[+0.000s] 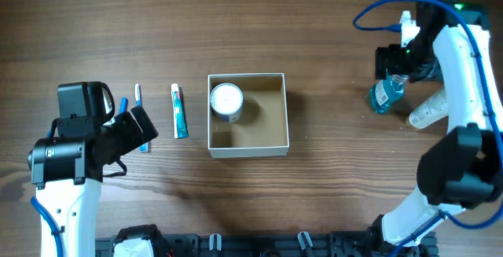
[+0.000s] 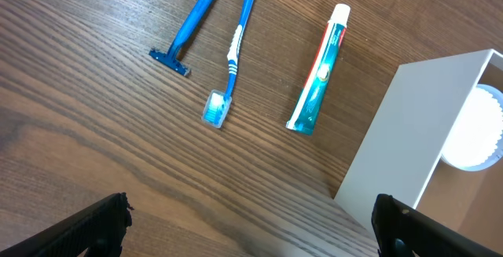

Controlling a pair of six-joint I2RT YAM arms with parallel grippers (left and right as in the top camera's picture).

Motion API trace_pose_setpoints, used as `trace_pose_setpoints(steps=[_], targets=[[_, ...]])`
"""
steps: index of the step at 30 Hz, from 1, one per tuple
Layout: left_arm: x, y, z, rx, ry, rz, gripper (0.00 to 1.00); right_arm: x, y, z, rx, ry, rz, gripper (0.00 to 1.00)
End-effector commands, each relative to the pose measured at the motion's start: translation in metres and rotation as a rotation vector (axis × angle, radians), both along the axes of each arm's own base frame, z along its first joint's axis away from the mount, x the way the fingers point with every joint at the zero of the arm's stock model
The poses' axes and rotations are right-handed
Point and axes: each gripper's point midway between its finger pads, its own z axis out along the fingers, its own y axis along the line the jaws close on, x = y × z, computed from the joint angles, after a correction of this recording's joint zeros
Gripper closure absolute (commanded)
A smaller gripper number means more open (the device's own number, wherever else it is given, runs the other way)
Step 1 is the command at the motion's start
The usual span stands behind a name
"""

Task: Pack container
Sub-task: 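Move the right gripper to the blue Listerine bottle and grasp it, then place the Listerine bottle upright in the box with the right gripper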

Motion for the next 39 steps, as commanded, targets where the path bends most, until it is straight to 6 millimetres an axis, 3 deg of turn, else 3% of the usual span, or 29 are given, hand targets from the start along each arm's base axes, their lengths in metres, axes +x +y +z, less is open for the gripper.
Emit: trace_pose_setpoints(steps=[1,3,6,8,10,12,15,24,25,28,31,34,35,37,39], targets=[[0.003,0.003,0.007,0.005,-0.019,0.024,0.00,0.003,0.003,-0.020,0.025,0.037,0.015,0.10],[0.003,0.003,0.007,0.005,-0.019,0.024,0.00,0.005,0.002,-0.024,0.025,0.040,0.021,0.16],[0.003,0.003,0.007,0.005,-0.019,0.024,0.00,0.002,0.003,-0.025,0.026,0.055,0.041,0.41],[0.002,0.003,0.007,0.005,-0.019,0.024,0.00,-0.002,0.002,-0.025,0.023,0.072,0.040,0.52],[0.002,0.003,0.007,0.005,-0.019,0.024,0.00,-0.006,0.002,-0.025,0.020,0.089,0.039,0.52],[0.003,0.003,0.007,0.005,-0.019,0.024,0.00,-0.008,0.002,-0.025,0.021,0.097,0.039,0.46],[0.002,0.003,0.007,0.005,-0.019,0.024,0.00,-0.009,0.001,-0.025,0.021,0.101,0.037,0.46],[0.002,0.003,0.007,0.005,-0.018,0.024,0.00,-0.015,-0.007,-0.025,0.027,0.117,-0.001,0.79],[0.002,0.003,0.007,0.005,-0.018,0.025,0.00,-0.014,-0.008,-0.025,0.026,0.112,-0.014,0.93],[0.002,0.003,0.007,0.005,-0.019,0.024,0.00,-0.009,-0.005,-0.021,0.025,0.083,-0.075,0.96],[0.003,0.003,0.007,0.005,-0.019,0.024,0.00,-0.002,0.016,0.019,0.031,-0.028,-0.065,0.96],[0.003,0.003,0.007,0.005,-0.019,0.024,0.00,-0.012,0.076,0.097,0.075,-0.205,0.013,0.96],[0.003,0.003,0.007,0.005,-0.019,0.024,0.00,-0.016,0.086,0.109,0.084,-0.230,0.020,0.96],[0.003,0.003,0.007,0.005,-0.019,0.024,0.00,-0.039,0.134,0.155,0.140,-0.313,0.074,0.96],[0.003,0.003,0.007,0.004,-0.019,0.024,0.00,-0.058,0.181,0.185,0.202,-0.367,0.146,0.96]])
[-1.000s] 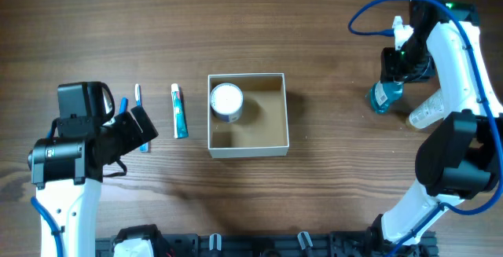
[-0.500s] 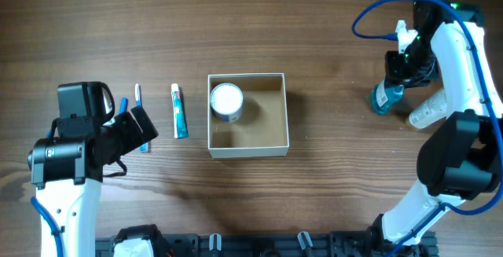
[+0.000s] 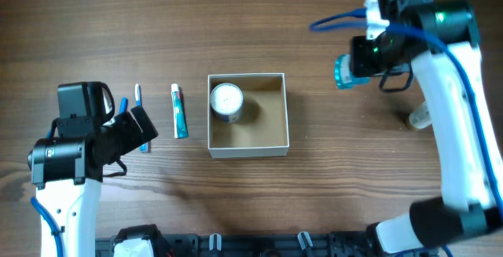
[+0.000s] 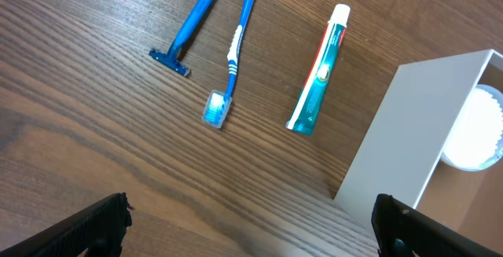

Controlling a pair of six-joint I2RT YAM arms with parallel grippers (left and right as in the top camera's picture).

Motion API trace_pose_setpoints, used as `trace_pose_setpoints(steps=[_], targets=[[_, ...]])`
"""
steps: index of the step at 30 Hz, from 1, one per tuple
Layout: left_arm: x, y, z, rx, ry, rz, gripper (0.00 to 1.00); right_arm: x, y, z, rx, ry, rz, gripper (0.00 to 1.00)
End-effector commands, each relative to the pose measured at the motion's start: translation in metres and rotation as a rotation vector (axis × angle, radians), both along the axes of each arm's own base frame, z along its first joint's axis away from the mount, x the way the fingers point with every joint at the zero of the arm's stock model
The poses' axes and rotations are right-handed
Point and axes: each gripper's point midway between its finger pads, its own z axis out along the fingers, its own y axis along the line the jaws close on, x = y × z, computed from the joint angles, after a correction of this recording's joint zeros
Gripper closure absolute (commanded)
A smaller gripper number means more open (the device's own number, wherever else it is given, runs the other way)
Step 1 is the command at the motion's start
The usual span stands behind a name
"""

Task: Pack container
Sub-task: 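Place the Listerine bottle upright in the box with the right gripper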

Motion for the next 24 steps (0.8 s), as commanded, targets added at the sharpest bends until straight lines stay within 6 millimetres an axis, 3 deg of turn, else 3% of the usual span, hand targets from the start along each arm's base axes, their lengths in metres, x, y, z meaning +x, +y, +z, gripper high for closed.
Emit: trace_pose_setpoints(steps=[1,3,6,9,14,19,22,24], targets=[[0.003,0.003,0.007,0.005,-0.020,0.024,0.00,-0.022,0.062,0.047,0.120,-0.110,0.050,0.96],[0.003,0.003,0.007,0.005,-0.019,0.025,0.00,-0.031,0.092,0.043,0.129,-0.101,0.099,0.96],[0.003,0.003,0.007,0.005,-0.019,0.025,0.00,-0.025,0.123,0.011,0.102,-0.019,0.099,0.96],[0.003,0.003,0.007,0.005,-0.019,0.024,0.00,-0.010,0.153,-0.046,0.029,0.102,0.125,0.96],[0.003,0.003,0.007,0.005,-0.019,0.024,0.00,0.012,0.186,-0.111,-0.002,0.178,0.111,0.96],[0.003,0.003,0.007,0.005,-0.019,0.024,0.00,0.025,0.197,-0.124,0.013,0.156,0.113,0.96],[0.003,0.003,0.007,0.005,-0.019,0.024,0.00,0.025,0.196,-0.125,0.010,0.157,0.119,0.96],[0.003,0.003,0.007,0.005,-0.019,0.024,0.00,0.022,0.194,-0.136,-0.004,0.177,0.118,0.96]])
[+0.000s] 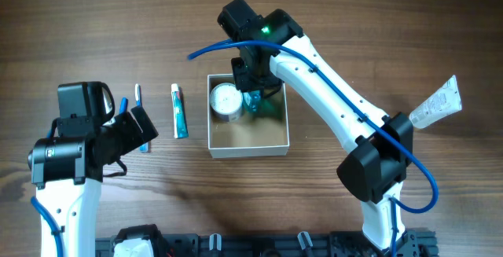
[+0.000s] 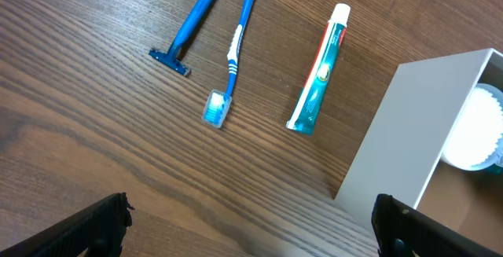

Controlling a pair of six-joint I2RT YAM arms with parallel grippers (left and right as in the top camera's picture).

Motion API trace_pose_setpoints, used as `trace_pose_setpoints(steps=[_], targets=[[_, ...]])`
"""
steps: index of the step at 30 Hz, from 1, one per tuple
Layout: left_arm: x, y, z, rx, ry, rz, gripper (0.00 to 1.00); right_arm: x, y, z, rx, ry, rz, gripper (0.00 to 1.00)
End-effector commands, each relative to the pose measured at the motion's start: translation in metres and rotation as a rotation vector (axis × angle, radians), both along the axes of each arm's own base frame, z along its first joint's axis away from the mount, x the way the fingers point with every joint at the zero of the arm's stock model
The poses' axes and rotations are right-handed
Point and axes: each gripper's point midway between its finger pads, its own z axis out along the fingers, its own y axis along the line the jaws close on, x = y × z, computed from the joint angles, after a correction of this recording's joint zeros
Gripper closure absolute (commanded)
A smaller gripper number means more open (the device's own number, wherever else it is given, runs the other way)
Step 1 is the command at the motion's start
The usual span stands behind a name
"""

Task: Pack container
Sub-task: 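Place the Listerine bottle upright in the box with the right gripper, then grasp the white leaf-print tube with the right gripper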

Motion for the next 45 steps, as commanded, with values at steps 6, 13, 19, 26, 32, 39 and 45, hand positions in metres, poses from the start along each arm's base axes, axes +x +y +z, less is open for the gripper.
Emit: trace_pose_setpoints(steps=[6,13,19,26,32,39,45], targets=[[0.002,0.003,0.007,0.004,-0.019,0.025,0.00,-0.002,-0.002,-0.040,-0.026,0.027,-0.010,0.96],[0.003,0.003,0.007,0.005,-0.020,0.024,0.00,-0.002,-0.001,-0.039,-0.027,0.021,0.063,0.40],[0.002,0.003,0.007,0.004,-0.019,0.024,0.00,0.025,-0.014,0.066,0.022,-0.281,0.043,0.09],[0.003,0.003,0.007,0.004,-0.020,0.024,0.00,0.016,-0.210,0.217,0.067,-0.605,-0.443,0.00],[0.003,0.003,0.007,0.005,-0.020,0.024,0.00,-0.030,-0.370,0.160,-0.141,-0.303,-0.746,0.00],[0.003,0.003,0.007,0.005,-0.020,0.024,0.00,-0.050,-0.410,0.062,-0.181,0.057,-0.711,0.00],[0.003,0.003,0.007,0.005,-0.020,0.024,0.00,-0.043,-0.403,0.001,-0.141,0.104,-0.627,0.09]])
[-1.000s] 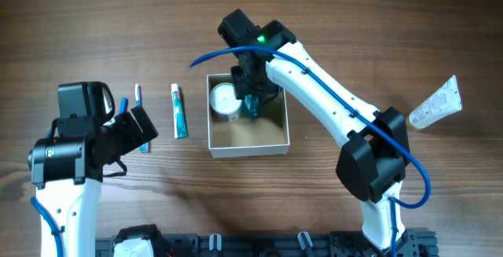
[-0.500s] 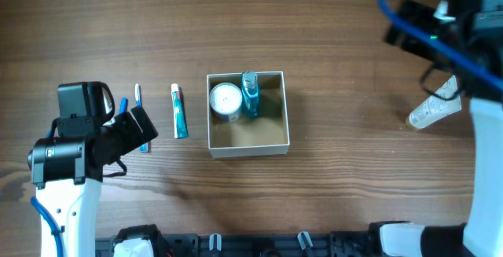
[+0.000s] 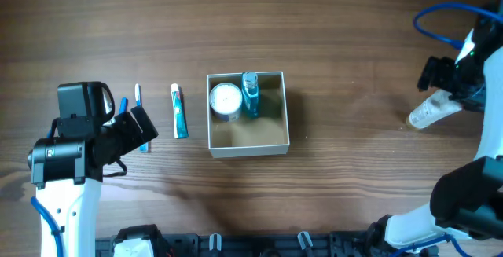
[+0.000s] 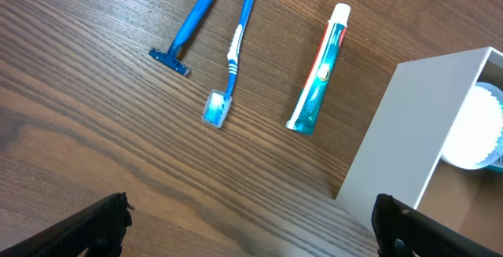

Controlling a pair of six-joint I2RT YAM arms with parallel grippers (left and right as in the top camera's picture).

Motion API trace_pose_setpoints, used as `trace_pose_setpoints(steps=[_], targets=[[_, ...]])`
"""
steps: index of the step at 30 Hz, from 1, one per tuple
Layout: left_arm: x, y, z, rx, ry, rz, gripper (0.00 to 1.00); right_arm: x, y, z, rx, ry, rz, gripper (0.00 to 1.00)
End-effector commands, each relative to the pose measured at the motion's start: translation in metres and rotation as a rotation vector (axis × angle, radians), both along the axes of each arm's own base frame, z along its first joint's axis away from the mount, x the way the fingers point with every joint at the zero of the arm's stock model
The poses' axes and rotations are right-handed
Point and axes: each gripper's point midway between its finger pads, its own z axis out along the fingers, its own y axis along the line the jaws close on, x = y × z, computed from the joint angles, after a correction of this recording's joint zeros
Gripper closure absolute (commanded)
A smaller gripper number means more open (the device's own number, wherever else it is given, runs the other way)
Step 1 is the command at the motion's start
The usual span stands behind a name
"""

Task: Pack container
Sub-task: 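Grasp the white leaf-print tube with the right gripper, then lower the white tube into the box beside the bottle and release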

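Observation:
A white open box [image 3: 271, 135] stands mid-table. Inside it are a white-lidded jar [image 3: 226, 100] and a blue bottle [image 3: 251, 95] beside it. Left of the box lie a toothpaste tube [image 3: 179, 111], a toothbrush [image 3: 138, 98] and a blue razor [image 3: 123, 104]. The left wrist view shows the razor [image 4: 189, 25], toothbrush [image 4: 233, 49], toothpaste [image 4: 318, 72] and box wall [image 4: 409, 123]. My left gripper [image 4: 247, 233] hovers open and empty, short of them. My right gripper [image 3: 440, 75] is at the far right, just above a clear tube [image 3: 431, 112]; its jaws are unclear.
Bare wooden table surrounds the box. The left arm's body [image 3: 75, 139] sits at the left edge, with the razor and toothbrush partly under it in the overhead view. A blue cable [image 3: 440, 13] loops above the right arm.
The right gripper was over the box with the blue bottle; now the bottle stands in the box beside the jar, and the gripper is at the far right by the clear tube. Left arm unchanged.
The right gripper was at the blue bottle on the far right, beside the clear tube. Then it held the bottle in the air, right of the box, then over the box. Now the bottle stands inside and the gripper is by the tube. The left arm stayed still.

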Motion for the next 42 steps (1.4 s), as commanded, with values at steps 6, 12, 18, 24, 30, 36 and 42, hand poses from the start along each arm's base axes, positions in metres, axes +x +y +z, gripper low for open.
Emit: trace_pose_setpoints(steps=[6,12,18,24,30,36,42], targets=[[0.002,0.003,0.007,0.005,-0.019,0.024,0.00,0.002,0.003,-0.021,0.023,0.008,0.052,0.64],[0.002,0.003,0.007,0.005,-0.019,0.024,0.00,0.002,0.003,-0.021,0.022,0.005,0.050,0.96],[0.002,0.003,0.007,0.005,-0.019,0.024,0.00,0.019,0.034,0.017,0.117,-0.117,0.099,0.96],[0.002,0.003,0.007,0.004,-0.019,0.025,0.00,0.010,0.156,0.151,0.121,-0.372,0.406,0.96],[0.002,0.003,0.007,0.004,-0.019,0.025,0.00,-0.002,0.289,0.185,0.243,-0.483,0.604,0.96],[0.002,0.003,0.007,0.004,-0.019,0.025,0.00,0.026,0.333,0.110,0.204,-0.274,0.617,0.96],[0.002,0.003,0.007,0.004,-0.019,0.025,0.00,0.047,0.345,0.059,0.176,-0.159,0.622,0.96]])
